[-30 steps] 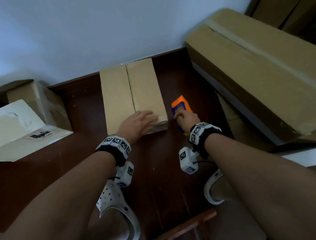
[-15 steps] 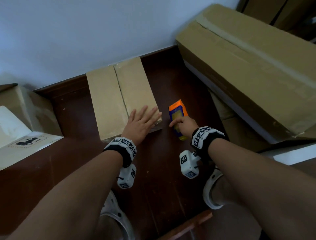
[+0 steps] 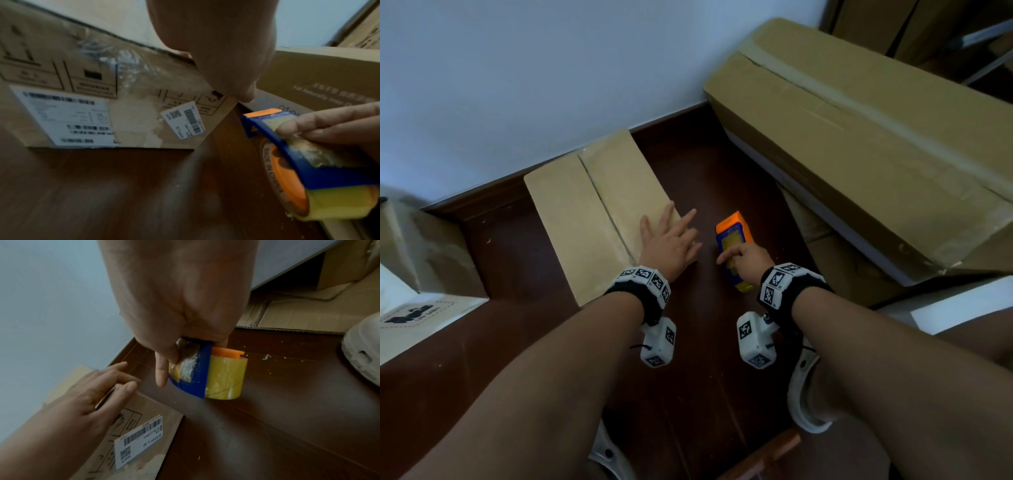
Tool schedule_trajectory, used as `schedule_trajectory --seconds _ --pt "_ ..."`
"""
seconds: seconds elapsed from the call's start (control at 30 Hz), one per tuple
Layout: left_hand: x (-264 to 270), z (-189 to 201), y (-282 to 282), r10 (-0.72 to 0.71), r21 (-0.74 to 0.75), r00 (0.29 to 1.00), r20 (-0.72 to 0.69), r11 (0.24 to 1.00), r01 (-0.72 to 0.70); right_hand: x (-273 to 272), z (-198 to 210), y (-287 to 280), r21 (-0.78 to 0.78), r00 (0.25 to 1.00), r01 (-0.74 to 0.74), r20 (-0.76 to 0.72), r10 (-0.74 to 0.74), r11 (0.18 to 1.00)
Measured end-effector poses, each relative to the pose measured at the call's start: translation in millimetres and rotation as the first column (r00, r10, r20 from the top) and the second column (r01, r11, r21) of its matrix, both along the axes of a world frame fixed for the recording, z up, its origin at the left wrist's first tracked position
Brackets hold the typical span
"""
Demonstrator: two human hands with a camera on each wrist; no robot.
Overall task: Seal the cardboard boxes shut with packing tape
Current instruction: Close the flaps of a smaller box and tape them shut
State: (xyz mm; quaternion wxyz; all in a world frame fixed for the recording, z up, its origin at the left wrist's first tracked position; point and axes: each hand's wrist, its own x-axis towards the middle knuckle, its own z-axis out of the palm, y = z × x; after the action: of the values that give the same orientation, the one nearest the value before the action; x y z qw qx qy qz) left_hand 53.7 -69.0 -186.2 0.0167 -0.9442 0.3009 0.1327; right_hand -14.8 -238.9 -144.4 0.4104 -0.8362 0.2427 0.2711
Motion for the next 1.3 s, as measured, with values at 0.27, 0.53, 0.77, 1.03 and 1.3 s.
schedule_trajectory --seconds 0.27,0.53,0.77,1.03,1.3 --pt "-13 -7 29 -0.012 -0.049 0.999 0.037 0.999 0.014 2 1 -6 0.023 1.0 -0.011 0.007 0.011 1.0" --pt "-11 13 82 0.22 -0.094 0.966 -0.137 0.968 -0.234 4 -14 32 0.079 0.985 -0.139 0.113 0.13 0.987" --pt "-26 10 132 0.295 0.152 0.935 -0.196 0.951 -0.268 17 -22 63 0.08 0.956 -0.271 0.142 0.258 0.959" --pt "-29 4 132 0.308 0.112 0.931 -0.193 0.95 -0.291 49 6 62 -0.303 0.817 -0.363 0.352 0.458 0.881" --pt "-21 19 155 0.591 -0.292 0.804 -0.059 0.76 -0.58 107 30 129 -0.657 0.39 -0.561 0.327 0.861 0.504"
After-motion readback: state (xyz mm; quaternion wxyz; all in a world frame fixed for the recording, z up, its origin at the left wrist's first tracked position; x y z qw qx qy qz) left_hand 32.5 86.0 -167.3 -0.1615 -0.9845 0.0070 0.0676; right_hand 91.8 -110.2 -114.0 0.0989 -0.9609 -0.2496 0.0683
